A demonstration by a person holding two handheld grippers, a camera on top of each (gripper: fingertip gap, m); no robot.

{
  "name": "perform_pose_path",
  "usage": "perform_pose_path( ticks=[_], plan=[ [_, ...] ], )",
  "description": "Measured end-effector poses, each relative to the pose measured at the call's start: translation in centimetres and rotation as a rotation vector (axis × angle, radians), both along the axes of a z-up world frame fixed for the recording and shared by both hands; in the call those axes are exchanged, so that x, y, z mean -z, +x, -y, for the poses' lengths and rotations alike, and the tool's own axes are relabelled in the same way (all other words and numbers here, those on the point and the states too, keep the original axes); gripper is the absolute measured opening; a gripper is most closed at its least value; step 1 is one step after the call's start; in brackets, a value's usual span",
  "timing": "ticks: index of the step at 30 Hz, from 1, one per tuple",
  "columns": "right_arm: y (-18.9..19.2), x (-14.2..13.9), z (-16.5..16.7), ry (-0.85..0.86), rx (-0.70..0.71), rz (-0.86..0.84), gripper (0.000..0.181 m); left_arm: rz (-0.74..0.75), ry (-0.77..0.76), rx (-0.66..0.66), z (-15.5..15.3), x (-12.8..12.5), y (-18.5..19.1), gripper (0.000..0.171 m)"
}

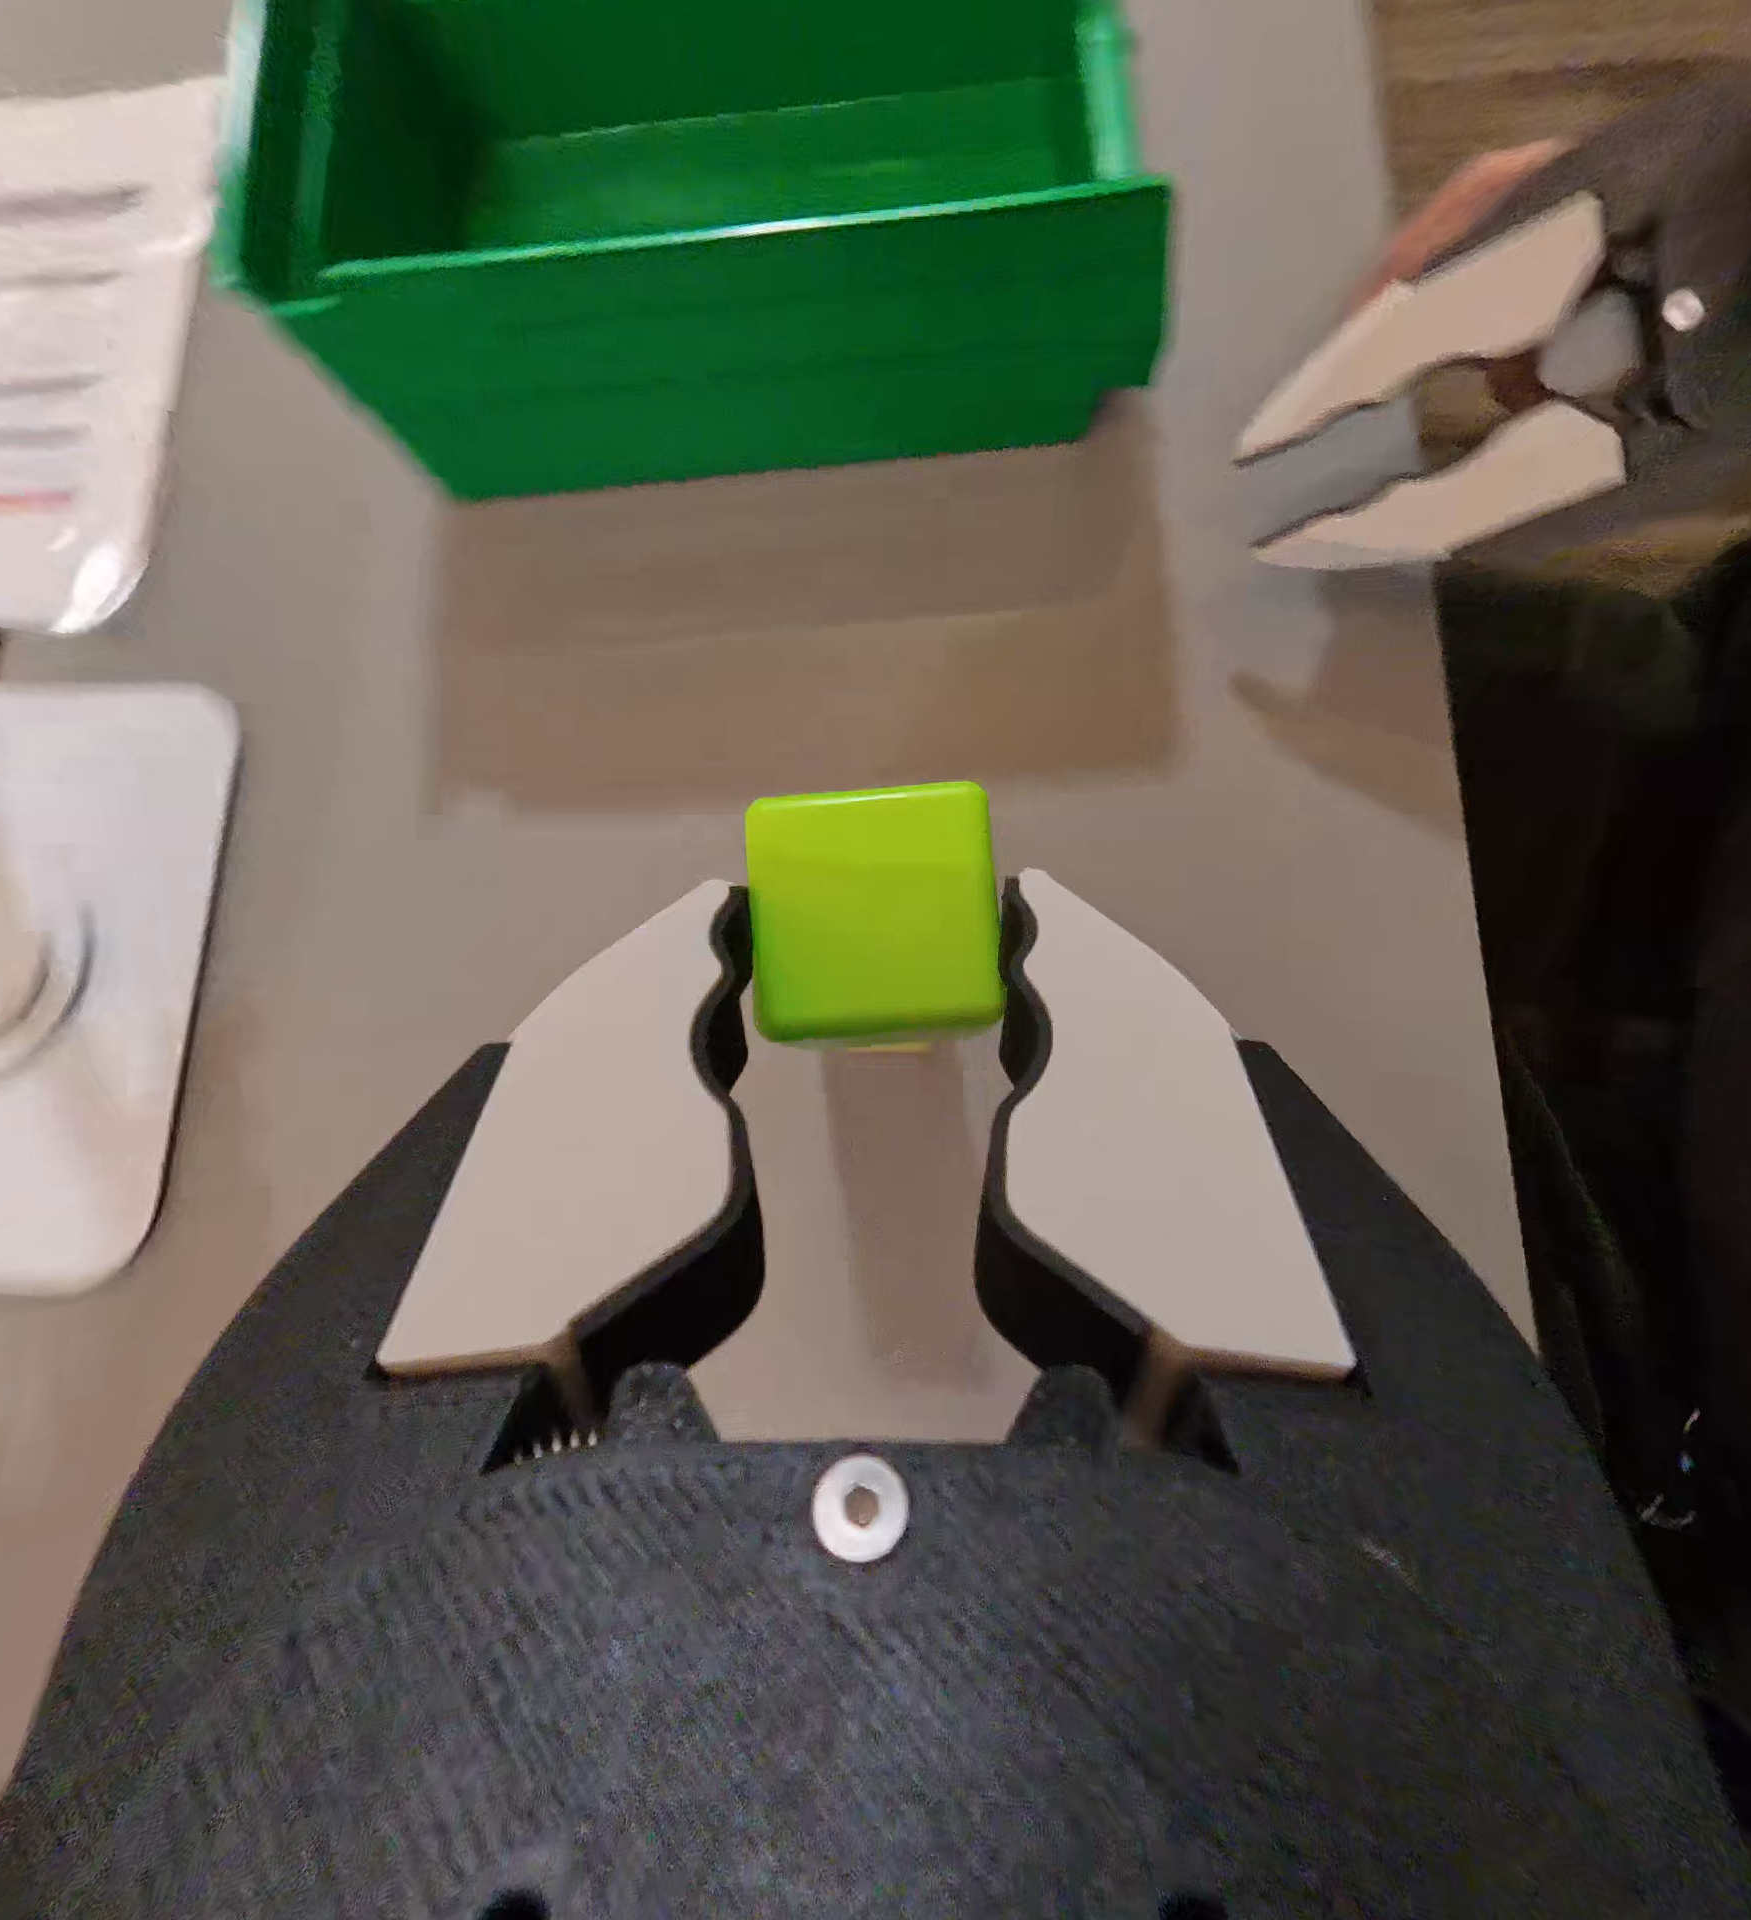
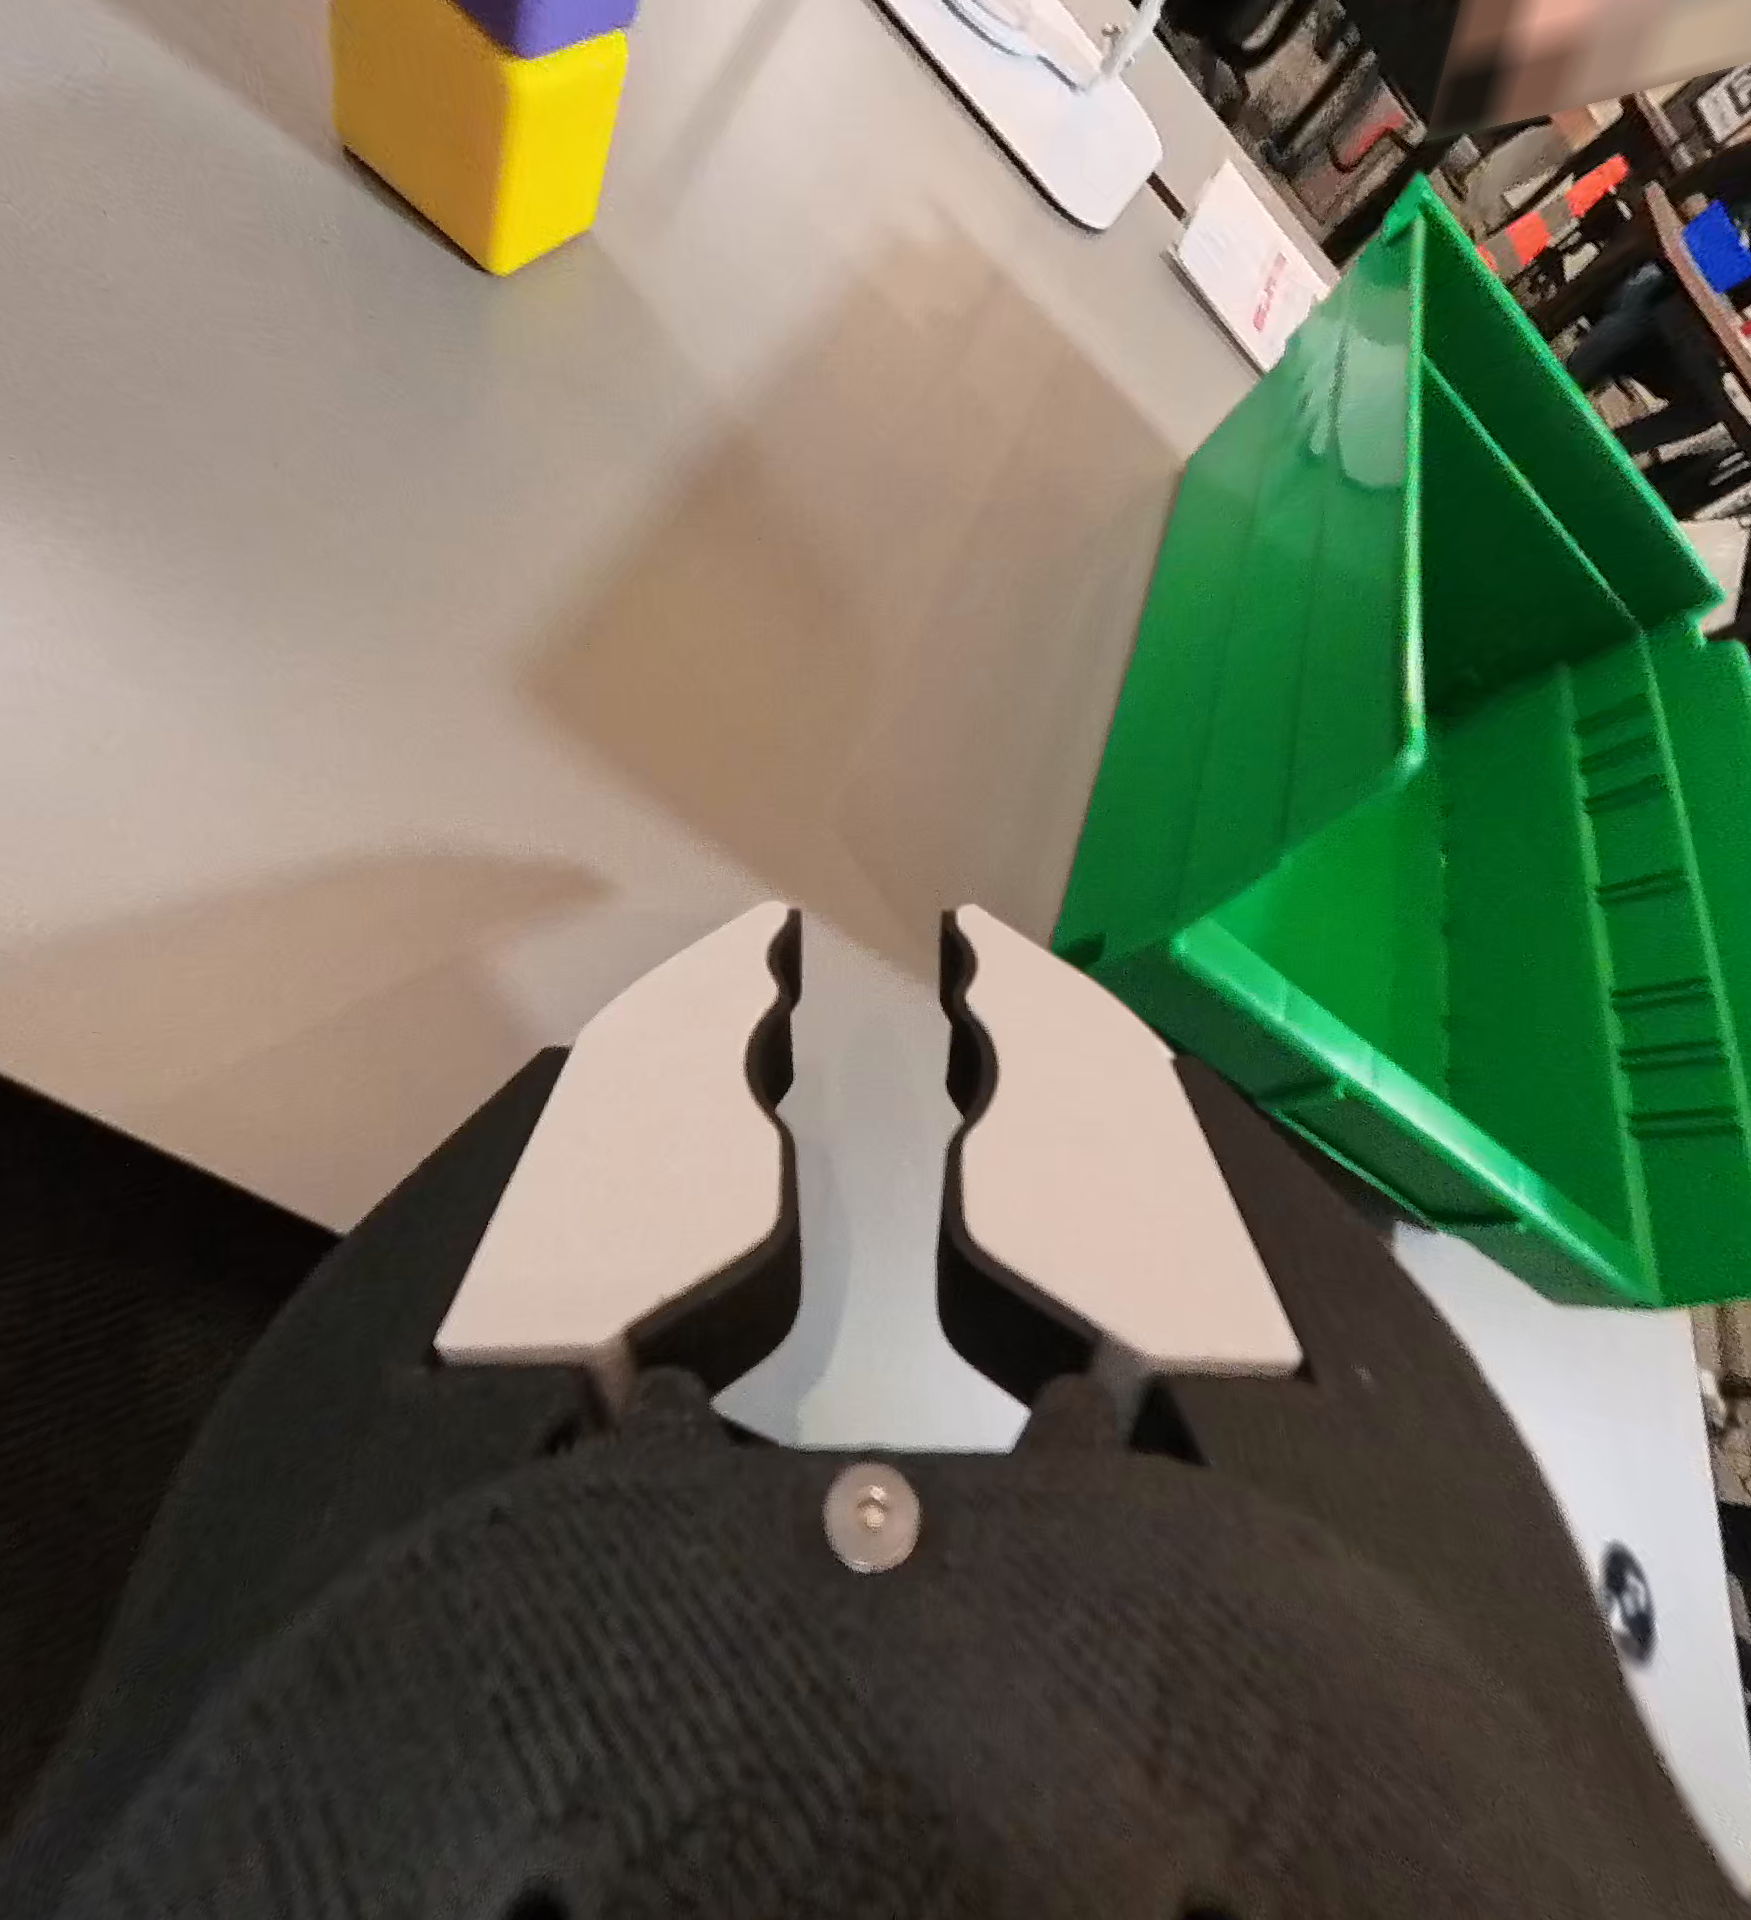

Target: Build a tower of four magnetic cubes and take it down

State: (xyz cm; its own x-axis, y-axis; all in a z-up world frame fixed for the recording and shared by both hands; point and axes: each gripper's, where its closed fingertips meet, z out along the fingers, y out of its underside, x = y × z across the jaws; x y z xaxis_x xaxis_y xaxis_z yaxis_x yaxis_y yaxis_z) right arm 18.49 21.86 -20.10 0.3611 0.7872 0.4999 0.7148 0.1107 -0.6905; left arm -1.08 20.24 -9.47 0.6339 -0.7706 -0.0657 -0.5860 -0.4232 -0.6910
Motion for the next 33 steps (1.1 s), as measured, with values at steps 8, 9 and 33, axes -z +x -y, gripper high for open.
perform_pose_path(
  ticks=[8, 9, 33],
  plan=[
    [2.5, 0.1, 0.1, -0.001, 0.073, 0.001, 0.026, -0.097, -0.009, 0.074, -1.4, 1.2, 0.6, 0.049],
    [2.7, 0.1, 0.1, -0.001, 0.079, 0.000, 0.026, -0.106, -0.004, 0.065, -1.5, 1.1, 0.3, 0.049],
    [2.4, 0.0, 0.3, -0.026, 0.074, -0.025, 0.026, 0.095, -0.022, 0.105, -1.4, 1.6, 0.0, 0.049]
  ],
)
